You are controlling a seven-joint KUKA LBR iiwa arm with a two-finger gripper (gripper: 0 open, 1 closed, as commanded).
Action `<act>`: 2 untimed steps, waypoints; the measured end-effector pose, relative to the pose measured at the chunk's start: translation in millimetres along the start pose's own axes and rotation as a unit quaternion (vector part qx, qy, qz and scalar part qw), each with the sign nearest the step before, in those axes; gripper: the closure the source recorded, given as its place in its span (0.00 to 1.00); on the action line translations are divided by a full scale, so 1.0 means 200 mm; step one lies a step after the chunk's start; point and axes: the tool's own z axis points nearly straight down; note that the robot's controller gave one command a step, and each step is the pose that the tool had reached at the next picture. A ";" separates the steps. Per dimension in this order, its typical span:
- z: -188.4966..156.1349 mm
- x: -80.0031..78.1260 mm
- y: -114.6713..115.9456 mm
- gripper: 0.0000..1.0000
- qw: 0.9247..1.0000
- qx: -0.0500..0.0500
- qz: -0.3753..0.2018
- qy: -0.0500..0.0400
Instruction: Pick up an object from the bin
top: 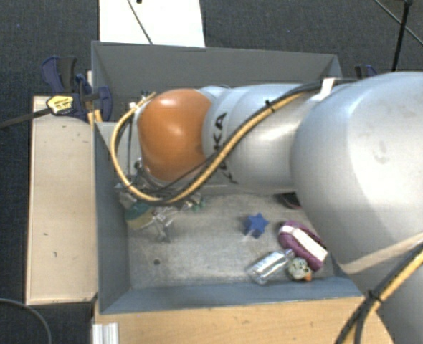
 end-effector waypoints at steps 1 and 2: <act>0.00 0.00 0.00 0.00 1.000 -0.001 0.004 -0.001; -0.01 -0.01 0.00 1.00 1.000 -0.001 0.006 -0.001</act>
Offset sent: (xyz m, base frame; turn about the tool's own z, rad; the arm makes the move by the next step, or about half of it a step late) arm 0.0000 0.0000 0.0000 0.0000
